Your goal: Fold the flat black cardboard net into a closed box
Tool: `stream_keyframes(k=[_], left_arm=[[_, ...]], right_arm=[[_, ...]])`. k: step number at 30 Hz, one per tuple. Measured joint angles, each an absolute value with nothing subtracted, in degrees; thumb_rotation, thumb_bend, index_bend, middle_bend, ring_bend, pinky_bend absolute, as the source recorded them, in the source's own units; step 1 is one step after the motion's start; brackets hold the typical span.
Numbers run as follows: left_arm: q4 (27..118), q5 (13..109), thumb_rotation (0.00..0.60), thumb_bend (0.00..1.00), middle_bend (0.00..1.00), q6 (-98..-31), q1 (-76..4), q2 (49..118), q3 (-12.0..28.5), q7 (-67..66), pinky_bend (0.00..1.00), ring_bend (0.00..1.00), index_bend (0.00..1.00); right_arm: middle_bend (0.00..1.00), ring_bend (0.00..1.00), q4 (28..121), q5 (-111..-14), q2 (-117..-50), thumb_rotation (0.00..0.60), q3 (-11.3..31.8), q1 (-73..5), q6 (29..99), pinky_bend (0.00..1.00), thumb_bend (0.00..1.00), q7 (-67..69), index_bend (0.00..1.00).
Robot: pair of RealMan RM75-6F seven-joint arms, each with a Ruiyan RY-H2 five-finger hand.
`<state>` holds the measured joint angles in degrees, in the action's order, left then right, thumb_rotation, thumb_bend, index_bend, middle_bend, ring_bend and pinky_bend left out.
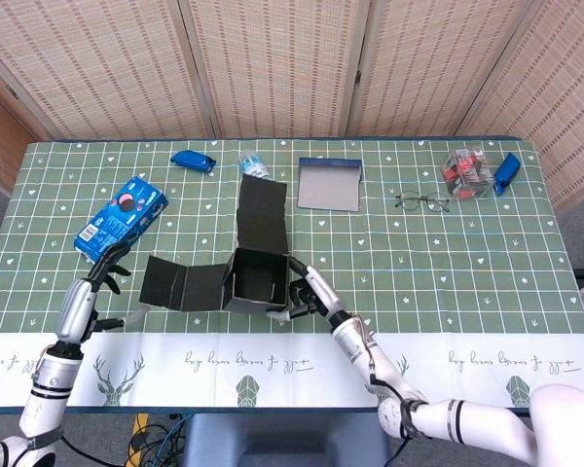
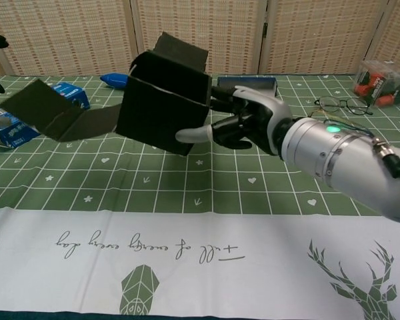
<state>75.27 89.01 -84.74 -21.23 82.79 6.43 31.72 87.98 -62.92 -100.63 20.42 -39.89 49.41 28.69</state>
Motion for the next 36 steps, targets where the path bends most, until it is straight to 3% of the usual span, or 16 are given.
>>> stream_keyframes(k=[5,13,22,36], left_arm=[[72.7,88.07,0.6,0.14,0.01,-84.39,-21.46,85.44,7.06,29.78,0.56,0.38,0.0],[68.91,87.56,0.6,0.14,0.0,-84.38,-23.88,91.67,9.47,30.9,0.56,0.38,0.0],[68.0,91.75,0.6,0.14,0.0,-88.95,-26.52,96.11,10.5,32.0,0.56,0.38,0.0],[75.06,94.89,0.6,0.13,0.0,-90.86,-26.43,93.92,8.71,30.6,0.56,0.39,0.0]], right_arm=[[0.47,0.79,92.26,-65.44,-97.81,0.6,21.18,-36.45,50.67,1.0,0.29,37.84,0.47],[0.47,0.79,93.55,-70.98,-96.91,0.6,20.37,-33.92,50.78,1.0,0.29,48.51,0.47],[0.47,0.79,90.19,-72.47,-100.29,0.6,18.39,-35.16,50.22,1.0,0.29,48.28,0.47],[0.47,0.8,88.45,-71.84,-102.84,0.6,16.85,-36.41,50.15,1.0,0.29,42.91,0.47]])
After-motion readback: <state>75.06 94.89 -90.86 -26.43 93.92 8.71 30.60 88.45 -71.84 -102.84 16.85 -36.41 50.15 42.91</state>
